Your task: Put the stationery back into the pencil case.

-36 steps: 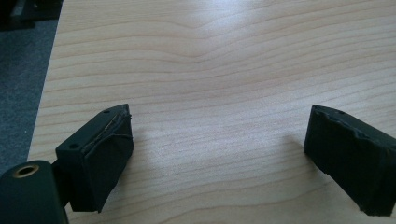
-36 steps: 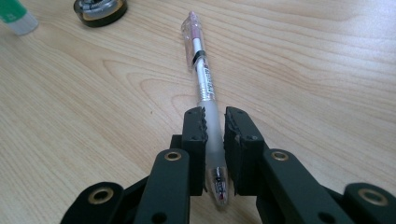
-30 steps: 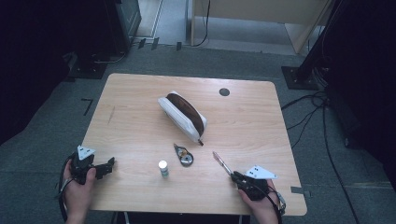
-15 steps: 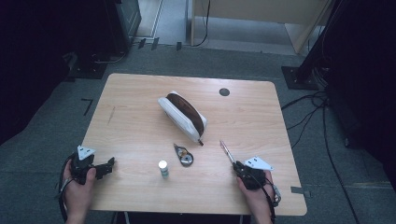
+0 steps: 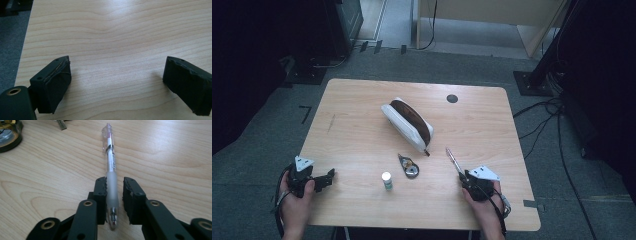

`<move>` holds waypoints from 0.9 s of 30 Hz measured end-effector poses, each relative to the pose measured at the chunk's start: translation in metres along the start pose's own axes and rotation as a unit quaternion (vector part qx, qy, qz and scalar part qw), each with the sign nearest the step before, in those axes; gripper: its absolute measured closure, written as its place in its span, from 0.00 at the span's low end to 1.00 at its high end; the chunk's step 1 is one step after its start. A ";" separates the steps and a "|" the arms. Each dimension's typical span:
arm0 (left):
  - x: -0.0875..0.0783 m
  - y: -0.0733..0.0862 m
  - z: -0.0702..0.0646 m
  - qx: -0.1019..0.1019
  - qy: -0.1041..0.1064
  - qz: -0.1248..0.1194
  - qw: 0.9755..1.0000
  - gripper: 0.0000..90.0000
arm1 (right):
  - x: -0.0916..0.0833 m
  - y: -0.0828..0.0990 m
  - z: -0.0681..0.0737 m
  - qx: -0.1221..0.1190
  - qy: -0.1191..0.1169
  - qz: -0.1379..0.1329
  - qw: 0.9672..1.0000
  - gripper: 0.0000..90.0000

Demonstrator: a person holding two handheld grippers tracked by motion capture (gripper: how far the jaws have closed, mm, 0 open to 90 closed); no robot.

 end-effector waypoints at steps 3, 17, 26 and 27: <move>0.000 0.000 0.000 0.000 0.000 0.000 1.000 0.09 | -0.002 0.001 -0.001 -0.002 -0.002 -0.001 1.000 0.87; 0.000 0.000 0.000 0.001 0.001 0.000 1.000 0.09 | -0.008 -0.009 0.000 0.023 -0.010 -0.025 0.999 0.90; 0.000 0.000 0.000 0.001 0.001 0.000 1.000 0.09 | -0.016 -0.030 -0.006 0.032 -0.017 -0.042 0.998 0.90; 0.000 0.000 0.000 0.001 0.001 0.000 1.000 0.09 | -0.016 -0.032 -0.007 0.032 -0.019 -0.045 0.998 0.90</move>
Point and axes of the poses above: each handheld gripper's, and its own axes: x roughly forward along the jaws, y roughly out of its underside, z roughly to its left, the point moved 4 cm from there along x, roughly forward along the jaws, and after that the axes turned 9 degrees about -z, right-handed, at the moved point
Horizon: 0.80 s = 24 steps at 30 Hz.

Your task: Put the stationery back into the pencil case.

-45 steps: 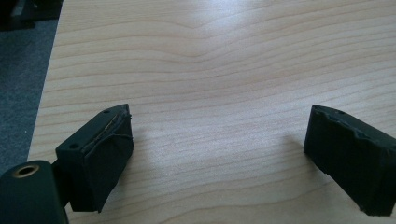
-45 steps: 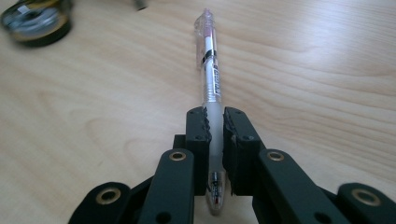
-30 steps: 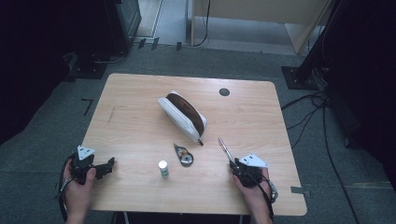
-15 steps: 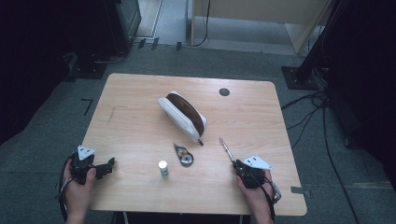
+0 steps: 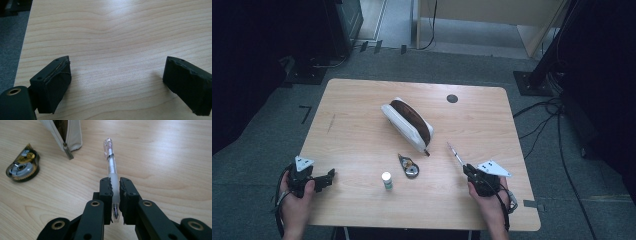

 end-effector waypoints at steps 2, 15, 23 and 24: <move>0.000 0.000 0.000 0.000 0.000 0.000 1.000 0.09 | 0.000 -0.005 0.000 -0.001 -0.003 -0.003 1.000 0.90; 0.000 0.000 0.000 0.000 0.000 0.000 1.000 0.09 | 0.000 -0.049 0.002 -0.010 -0.013 -0.031 0.999 0.90; 0.000 0.000 0.000 0.000 0.000 0.000 1.000 0.09 | 0.009 -0.077 0.008 -0.016 -0.033 -0.038 0.999 0.90; 0.000 0.000 0.000 0.000 0.000 0.000 1.000 0.09 | 0.011 -0.081 0.009 -0.018 -0.035 -0.039 0.998 0.90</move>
Point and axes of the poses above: each handheld gripper's, and its own axes: x roughly forward along the jaws, y roughly out of its underside, z roughly to its left, the point moved 4 cm from there along x, roughly forward along the jaws, and after that the axes turned 9 degrees about -z, right-handed, at the moved point
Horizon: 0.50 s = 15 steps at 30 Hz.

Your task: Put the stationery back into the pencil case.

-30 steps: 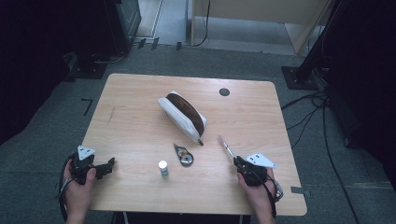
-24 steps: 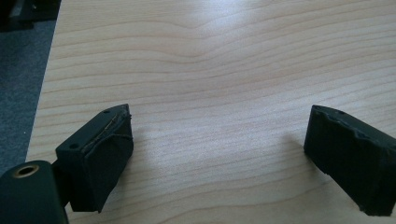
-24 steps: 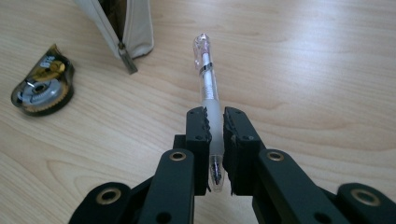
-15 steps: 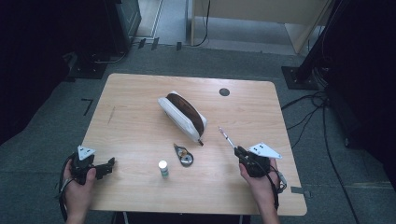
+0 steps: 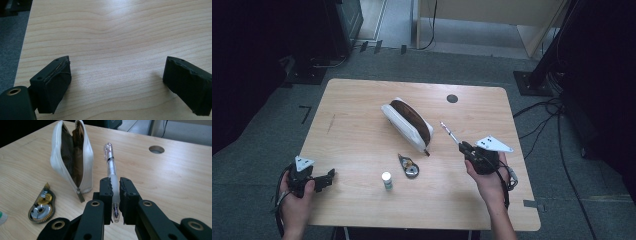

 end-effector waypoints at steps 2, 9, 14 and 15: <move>0.000 0.000 0.000 0.000 0.000 0.000 1.000 0.09 | 0.003 -0.007 0.003 -0.002 -0.004 -0.001 1.000 0.90; 0.000 0.000 0.000 0.000 0.000 0.000 1.000 0.09 | 0.017 -0.027 0.014 -0.009 -0.024 -0.008 1.000 0.90; 0.000 0.000 0.000 0.000 0.000 0.000 1.000 0.09 | 0.027 -0.038 0.024 -0.013 -0.036 -0.011 0.999 0.90; 0.000 0.000 0.000 0.000 0.000 0.000 1.000 0.09 | 0.029 -0.040 0.026 -0.015 -0.039 -0.012 0.999 0.90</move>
Point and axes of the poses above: each handheld gripper's, and its own axes: x roughly forward along the jaws, y roughly out of its underside, z roughly to its left, the point moved 4 cm from there along x, roughly forward along the jaws, and after that the axes turned 9 degrees about -z, right-handed, at the moved point
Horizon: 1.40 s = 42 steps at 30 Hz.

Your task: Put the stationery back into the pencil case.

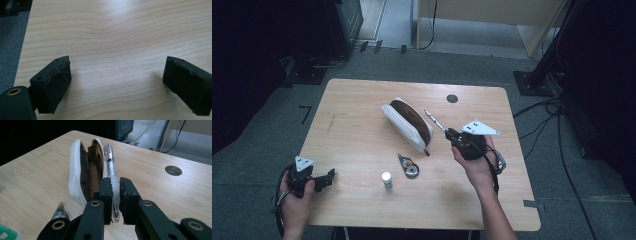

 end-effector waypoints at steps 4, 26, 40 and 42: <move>0.000 0.000 0.000 0.000 0.000 0.000 1.000 0.09 | 0.009 -0.005 0.007 -0.003 -0.010 0.000 1.000 0.90; 0.000 0.000 0.000 0.002 0.002 0.000 1.000 0.09 | 0.068 -0.013 0.023 -0.011 -0.048 0.029 0.998 0.90; 0.000 0.000 0.000 0.002 0.003 0.000 1.000 0.09 | 0.094 -0.004 0.021 -0.011 -0.057 0.052 0.997 0.90; 0.000 0.000 0.000 0.002 0.003 0.000 1.000 0.09 | 0.097 -0.004 0.020 -0.012 -0.056 0.056 0.997 0.90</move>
Point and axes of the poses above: each handheld gripper's, and its own axes: x roughly forward along the jaws, y roughly out of its underside, z roughly to its left, the point moved 4 cm from there along x, roughly forward along the jaws, and after that the axes turned 9 degrees about -z, right-handed, at the moved point
